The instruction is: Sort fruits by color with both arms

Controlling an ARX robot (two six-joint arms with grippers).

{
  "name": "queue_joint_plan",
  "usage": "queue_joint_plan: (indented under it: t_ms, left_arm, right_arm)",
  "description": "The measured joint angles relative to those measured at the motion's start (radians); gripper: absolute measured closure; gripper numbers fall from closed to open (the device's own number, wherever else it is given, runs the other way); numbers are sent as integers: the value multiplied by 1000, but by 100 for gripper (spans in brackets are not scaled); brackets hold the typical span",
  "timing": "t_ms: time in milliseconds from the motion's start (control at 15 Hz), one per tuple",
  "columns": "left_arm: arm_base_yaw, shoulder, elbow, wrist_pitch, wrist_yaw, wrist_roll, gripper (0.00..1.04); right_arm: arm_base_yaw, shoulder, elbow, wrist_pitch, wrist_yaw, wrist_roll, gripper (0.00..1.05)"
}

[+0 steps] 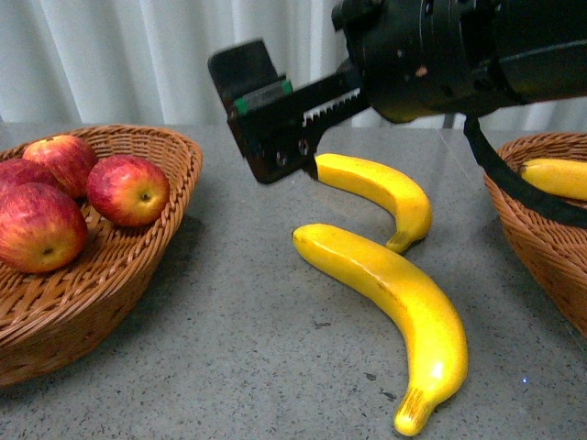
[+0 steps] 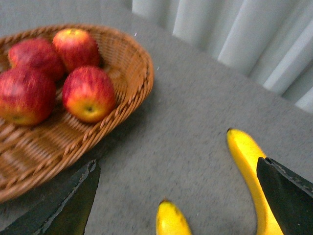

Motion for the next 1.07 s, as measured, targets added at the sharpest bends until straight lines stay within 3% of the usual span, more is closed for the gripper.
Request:
queue_joint_plan:
  t_ms: [200, 733, 933, 1000, 1067]
  left_arm:
    - [0, 0, 0, 0, 0, 0, 7]
    - [0, 0, 0, 0, 0, 0, 7]
    - [0, 0, 0, 0, 0, 0, 7]
    - [0, 0, 0, 0, 0, 0, 7]
    - [0, 0, 0, 0, 0, 0, 7]
  right_arm:
    - [-26, 14, -42, -166, 15, -87, 7]
    - [-45, 40, -71, -208, 27, -117, 7]
    - [-89, 76, -100, -235, 50, -155, 7]
    - [-92, 85, -135, -222, 53, -189, 10]
    - [-79, 90, -142, -220, 37, -194, 44]
